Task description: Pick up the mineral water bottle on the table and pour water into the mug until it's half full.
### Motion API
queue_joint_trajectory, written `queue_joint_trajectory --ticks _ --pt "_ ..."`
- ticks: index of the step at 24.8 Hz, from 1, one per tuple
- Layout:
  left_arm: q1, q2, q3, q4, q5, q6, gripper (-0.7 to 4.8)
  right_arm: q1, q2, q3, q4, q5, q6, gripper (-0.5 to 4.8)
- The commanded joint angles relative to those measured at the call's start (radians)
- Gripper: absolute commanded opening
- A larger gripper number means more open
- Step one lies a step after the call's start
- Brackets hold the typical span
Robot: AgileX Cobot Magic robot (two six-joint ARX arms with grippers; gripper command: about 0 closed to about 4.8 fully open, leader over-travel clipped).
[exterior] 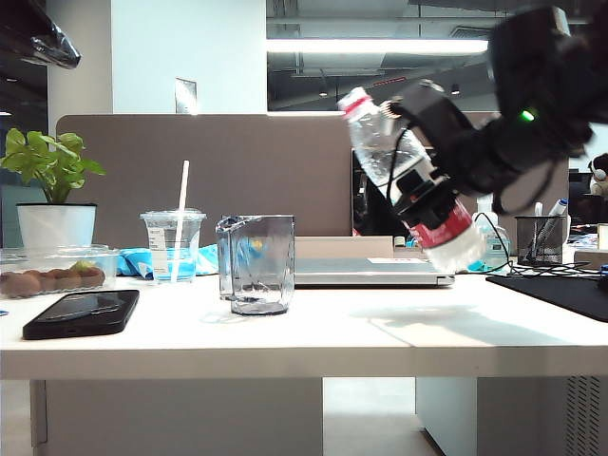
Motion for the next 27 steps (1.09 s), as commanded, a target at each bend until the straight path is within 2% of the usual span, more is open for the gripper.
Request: queue_joint_trajectory --ticks 1,9,13,18,27 --pt "0.000 -0.002 0.004 0.006 -0.002 0.000 -0.04 0.039 -0.017 0.066 -0.063 0.101 -0.216 2.57" --pt "0.000 -0.002 0.004 0.008 -0.003 0.000 -0.04 0.099 0.005 0.184 -0.217 0.202 -0.471 2.65" --pt "0.000 -0.002 0.004 0.006 -0.002 0.000 -0.04 0.105 0.014 0.188 -0.223 0.246 -0.578 2.65" --pt "0.000 -0.002 0.004 0.007 -0.002 0.000 -0.04 0.105 0.014 0.191 -0.224 0.252 -0.719 2.65" --pt "0.000 -0.002 0.004 0.007 -0.002 0.000 -0.04 0.105 0.037 0.208 -0.221 0.283 -0.801 2.65"
